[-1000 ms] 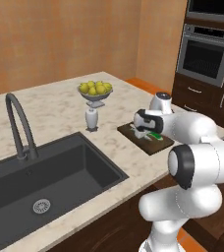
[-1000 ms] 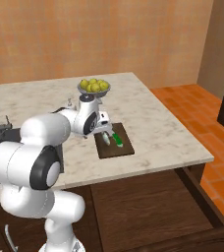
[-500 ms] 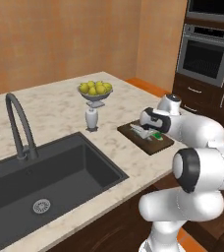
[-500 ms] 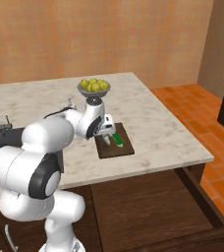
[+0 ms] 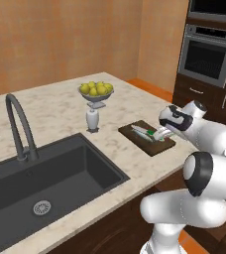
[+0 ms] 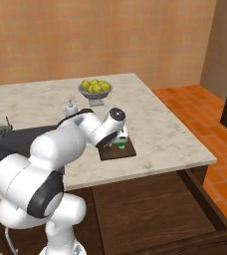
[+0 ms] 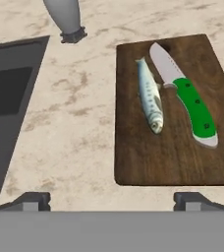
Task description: Pick up the knife from the drawer and place it on the cutting board. Then place the meat from the plate to the cutting board.
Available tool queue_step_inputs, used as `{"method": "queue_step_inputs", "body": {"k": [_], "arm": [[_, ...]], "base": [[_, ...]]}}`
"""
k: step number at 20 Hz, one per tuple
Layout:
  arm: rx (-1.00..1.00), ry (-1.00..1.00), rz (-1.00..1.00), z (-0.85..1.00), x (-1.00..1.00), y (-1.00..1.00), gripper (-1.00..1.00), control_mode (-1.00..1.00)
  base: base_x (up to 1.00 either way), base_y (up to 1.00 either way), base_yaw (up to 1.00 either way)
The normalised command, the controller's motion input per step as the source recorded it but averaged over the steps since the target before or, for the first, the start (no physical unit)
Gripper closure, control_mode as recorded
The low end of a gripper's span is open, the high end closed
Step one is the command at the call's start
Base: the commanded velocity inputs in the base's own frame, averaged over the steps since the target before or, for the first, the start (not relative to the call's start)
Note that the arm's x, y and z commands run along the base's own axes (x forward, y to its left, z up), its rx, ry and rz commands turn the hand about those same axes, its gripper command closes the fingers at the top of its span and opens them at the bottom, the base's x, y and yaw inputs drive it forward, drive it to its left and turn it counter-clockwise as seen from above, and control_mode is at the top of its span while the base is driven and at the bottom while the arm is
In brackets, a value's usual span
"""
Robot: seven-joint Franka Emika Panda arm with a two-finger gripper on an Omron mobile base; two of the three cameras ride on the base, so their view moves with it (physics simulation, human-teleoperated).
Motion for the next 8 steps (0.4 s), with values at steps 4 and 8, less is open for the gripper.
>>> {"method": "queue_step_inputs", "body": {"k": [4,8], "arm": [[0.22,-0.05,0.00,0.00,-0.18,-0.36,-1.00,-1.00],[0.21,-0.05,0.00,0.00,-0.20,-0.33,-1.00,-1.00]], "base": [[0.00,0.00,0.00],[0.00,0.00,0.00]]}}
